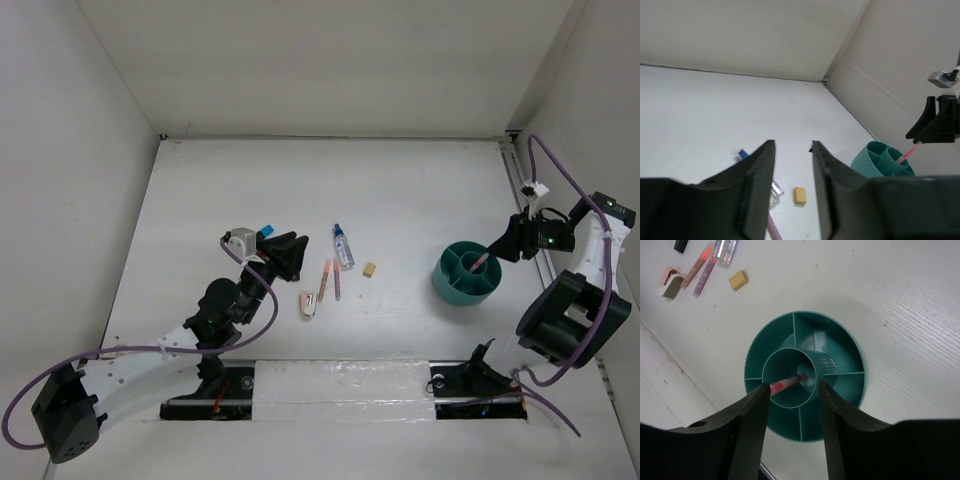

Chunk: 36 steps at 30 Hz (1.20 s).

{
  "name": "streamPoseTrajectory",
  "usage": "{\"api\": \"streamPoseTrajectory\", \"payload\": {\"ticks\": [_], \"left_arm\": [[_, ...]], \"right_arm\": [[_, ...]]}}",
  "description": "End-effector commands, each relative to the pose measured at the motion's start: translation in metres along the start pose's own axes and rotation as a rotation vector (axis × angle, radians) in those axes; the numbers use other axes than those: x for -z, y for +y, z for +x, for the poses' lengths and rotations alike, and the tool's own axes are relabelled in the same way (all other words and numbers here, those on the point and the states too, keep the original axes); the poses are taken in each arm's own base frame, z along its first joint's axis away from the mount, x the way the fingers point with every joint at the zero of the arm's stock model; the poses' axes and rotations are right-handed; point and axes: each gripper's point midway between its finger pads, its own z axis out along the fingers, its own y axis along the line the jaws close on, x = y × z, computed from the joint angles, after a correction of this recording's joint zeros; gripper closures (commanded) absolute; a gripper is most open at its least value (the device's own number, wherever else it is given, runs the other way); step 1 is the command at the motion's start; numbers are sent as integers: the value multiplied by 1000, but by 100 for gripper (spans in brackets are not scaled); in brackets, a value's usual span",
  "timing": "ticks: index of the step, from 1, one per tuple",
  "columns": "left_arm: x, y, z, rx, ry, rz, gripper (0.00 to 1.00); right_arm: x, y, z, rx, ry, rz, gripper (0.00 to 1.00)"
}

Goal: Sort the stationery into containers
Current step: Place the stationery into the container, then grab a piece of stationery with the left arm

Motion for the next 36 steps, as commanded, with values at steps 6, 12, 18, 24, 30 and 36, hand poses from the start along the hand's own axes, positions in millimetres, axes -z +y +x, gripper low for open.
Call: {"api": "streamPoseTrajectory", "payload": {"ticks": [6, 12, 18, 24, 30, 36], "left_arm": [[-5, 17, 8, 58, 22, -115, 24], [-5, 22, 6, 115, 26, -168, 0], [-3, 43, 6, 159, 72, -351, 0], [15, 70, 22, 222, 148, -574, 0], [25, 79, 28, 233, 219, -702, 0], [31, 77, 20, 214, 275, -762, 0]], "right_arm": [[30, 28, -48, 131, -89, 84, 34], [51, 43, -97, 177, -204, 95, 12], [62, 70, -137, 277, -212, 114, 1], [18, 127, -189, 331, -224, 192, 1], [-59, 158, -172, 263, -104, 114, 1], [-130, 161, -147, 248, 68, 96, 1]]}}
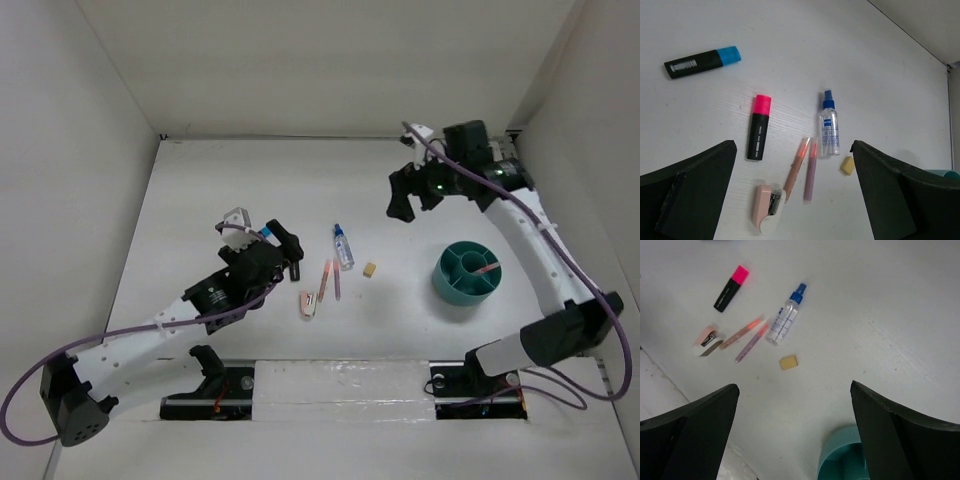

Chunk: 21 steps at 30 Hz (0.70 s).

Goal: Sort the stationery into containers
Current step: Grab a piece of stationery with the left arm

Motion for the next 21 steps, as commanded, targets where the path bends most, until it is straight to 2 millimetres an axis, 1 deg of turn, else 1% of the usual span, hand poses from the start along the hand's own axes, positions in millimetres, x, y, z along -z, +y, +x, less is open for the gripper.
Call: {"api": "streamPoseTrajectory", "payload": {"ticks": [1, 2, 4, 5, 6, 7, 8, 9, 10, 11, 12, 13, 14, 15, 16, 17, 18, 19, 21], "left_arm": [[11, 10, -19, 31, -20, -82, 0], [11, 10, -19, 31, -20, -82, 0], [14, 7, -19, -4, -6, -41, 0], [13, -6, -20, -3, -7, 14, 0], [12, -11, -15, -29, 10, 50, 0], [8, -19, -1, -108, 63, 89, 0], [5, -31, 2, -122, 71, 131, 0], [0, -31, 12, -153, 98, 129, 0], [-10, -37, 26, -201, 144, 118, 0], [-16, -40, 33, -252, 163, 118, 0], [-22, -42, 41, -289, 186, 110, 0], [-27, -56, 41, -307, 199, 127, 0], [-40, -54, 65, -367, 264, 105, 0], [-46, -59, 71, -387, 276, 107, 0], [-52, -62, 75, -406, 285, 100, 0], [-63, -67, 85, -433, 307, 91, 0], [-66, -69, 91, -448, 323, 93, 0], [-70, -69, 94, -463, 329, 88, 0], [-77, -71, 103, -475, 351, 80, 2]], "right_arm": [[-46, 29, 1, 31, 63, -11, 1], [-62, 35, 12, 35, 119, -27, 1], [-73, 44, 10, 47, 134, -43, 1], [-72, 42, 3, 52, 121, -33, 1], [-71, 40, -1, 47, 111, -13, 1], [-70, 29, -3, 36, 103, 37, 1], [-59, 18, -16, 23, 54, 79, 1], [-43, 15, -31, 23, -27, 101, 1], [-33, 8, -37, 1, -68, 124, 1], [-20, -11, -41, -23, -112, 161, 1], [-9, -17, -43, -32, -143, 167, 1], [8, -19, -46, -37, -181, 173, 1], [18, -20, -46, -24, -195, 157, 1], [29, -33, -41, -31, -200, 184, 1], [47, -34, -43, 5, -228, 211, 1], [53, -38, -38, 5, -231, 231, 1], [65, -47, -33, -15, -244, 263, 1], [76, -44, -26, -6, -259, 276, 1], [89, -45, -20, -1, -278, 295, 1]]}}
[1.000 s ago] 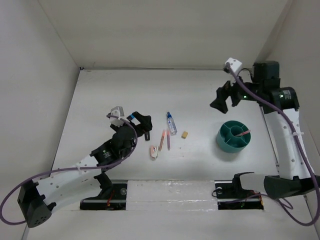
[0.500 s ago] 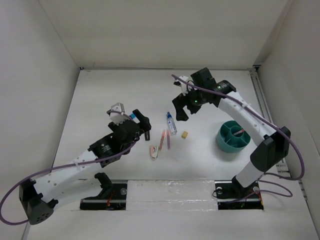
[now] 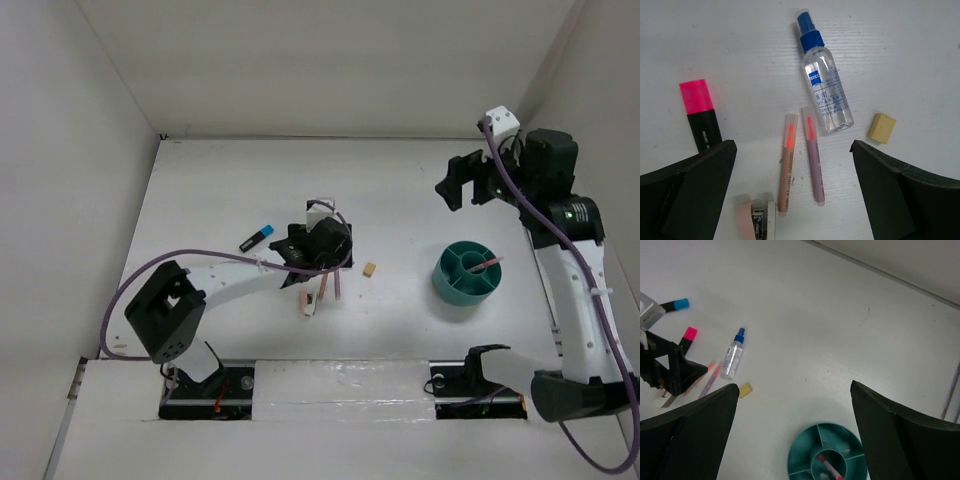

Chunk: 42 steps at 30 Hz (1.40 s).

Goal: Sort the stationery into containers
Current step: Grab a piece of stationery with the left arm

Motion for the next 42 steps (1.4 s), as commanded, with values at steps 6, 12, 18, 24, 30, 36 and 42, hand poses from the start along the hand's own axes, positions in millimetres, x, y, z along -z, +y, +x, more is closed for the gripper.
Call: {"api": "streamPoseTrajectory", "payload": {"ticks": [6, 12, 18, 24, 30, 36, 42], "left_arm": [[-12, -10, -11, -47, 7, 27, 15], [-22, -4, 6, -61, 64, 34, 21], [-31, 7, 17, -80, 122, 22, 32], [-38, 13, 38, -97, 174, 14, 38], [-46, 18, 63, -103, 235, 12, 42], [-49, 18, 64, -103, 235, 12, 43], [-52, 20, 67, -101, 244, -6, 58]], "right_arm": [[42, -3, 10, 65, -40, -2, 1], [49, -3, 18, 56, -43, -4, 1], [51, 3, 19, 61, -54, -45, 1], [51, 6, 20, 63, -54, -66, 1], [50, 8, 23, 88, -51, -86, 1], [48, 9, 26, 84, -46, -97, 1], [48, 9, 26, 84, -46, -97, 1]]}}
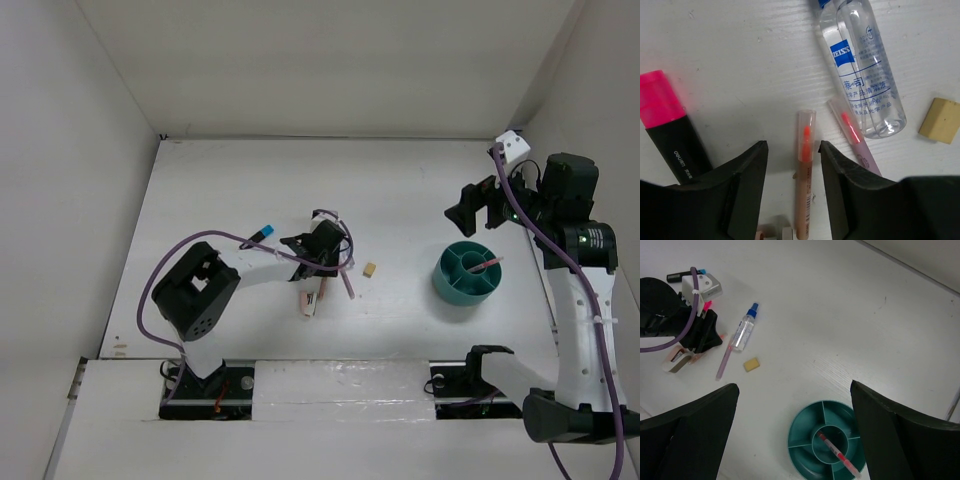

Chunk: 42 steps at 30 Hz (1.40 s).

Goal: Sort the stationery into containers
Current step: Grab a piece of stationery with the left arm, then pass the stationery from the left arm to the right

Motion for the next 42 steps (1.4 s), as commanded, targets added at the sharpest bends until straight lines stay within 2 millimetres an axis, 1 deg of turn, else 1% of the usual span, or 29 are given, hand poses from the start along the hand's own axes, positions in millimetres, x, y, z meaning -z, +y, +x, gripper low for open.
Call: {"api": "streamPoseTrajectory", "payload": {"ticks": [1, 3, 5, 6, 9, 10, 13, 14, 15, 16, 17, 19, 20, 22, 23, 24, 26, 28, 30, 32, 33, 34, 36, 37, 38, 39, 40, 41, 42], "left_arm": [[-6, 4, 9, 0, 28, -19, 58], [-8, 8, 13, -6, 39, -39, 63], [-8, 10, 15, -9, 46, -44, 63], [-10, 11, 18, -12, 55, -50, 66], [-12, 11, 19, -15, 65, -56, 73], [-12, 13, 21, -18, 72, -61, 80], [-14, 13, 24, -12, 80, -67, 86], [-14, 13, 24, -12, 80, -67, 91], [-15, 16, 28, -17, 95, -77, 93], [-15, 15, 28, -8, 95, -77, 98], [-15, 15, 28, -8, 95, -77, 100], [-13, 17, 27, -8, 89, -85, 100], [-13, 16, 21, -6, 74, -89, 100], [-4, 10, 4, 9, 27, -70, 100], [-1, 9, 1, 13, 17, -63, 100], [7, 0, -17, 28, -24, -36, 100], [16, -8, -34, 44, -68, -6, 100], [30, -19, -58, 64, -118, 29, 100], [42, -24, -72, 76, -151, 51, 100], [64, -35, -95, 64, -235, 110, 100], [75, -44, -104, 56, -265, 146, 100], [94, -56, -112, 39, -313, 194, 100], [116, -72, -127, 5, -401, 270, 100], [126, -78, -132, -5, -440, 300, 100], [143, -85, -132, -18, -484, 345, 100], [159, -96, -144, -17, -555, 408, 100], [170, -100, -147, -20, -592, 435, 100], [177, -105, -144, -46, -614, 475, 100], [193, -107, -150, -51, -658, 522, 100]], "right_arm": [[4, 3, -6, 26, -28, -10, 1], [4, 3, -6, 26, -28, -10, 1], [4, 3, -6, 26, -28, -10, 1], [6, 3, -9, 31, -35, -8, 1], [3, 2, -8, 26, -28, -10, 1], [3, 3, -9, 26, -30, -19, 1], [5, 4, -10, 35, -29, -19, 1], [5, 4, -10, 35, -29, -19, 1], [7, 4, -13, 41, -38, -17, 1], [4, 2, -12, 36, -31, -19, 1], [6, 5, -14, 36, -34, -29, 1], [6, 5, -14, 36, -34, -29, 1], [6, 7, -14, 36, -37, -41, 1], [6, 7, -14, 45, -38, -41, 1], [6, 9, -15, 45, -41, -51, 1], [6, 9, -15, 45, -41, -51, 1], [6, 9, -15, 45, -41, -51, 1], [6, 11, -13, 40, -37, -64, 1], [6, 13, -14, 40, -41, -77, 1], [6, 15, -15, 49, -46, -90, 1], [6, 19, -14, 44, -45, -108, 1], [3, 19, -13, 38, -40, -121, 1], [4, 27, -14, 32, -47, -164, 1], [0, 29, -12, 15, -35, -191, 1], [-1, 34, -14, 18, -44, -234, 1], [-1, 38, -15, 7, -41, -261, 1], [1, 41, -21, 6, -48, -283, 1], [-5, 41, -17, -22, -16, -316, 1], [-5, 45, -20, -29, -15, -353, 2]]}}
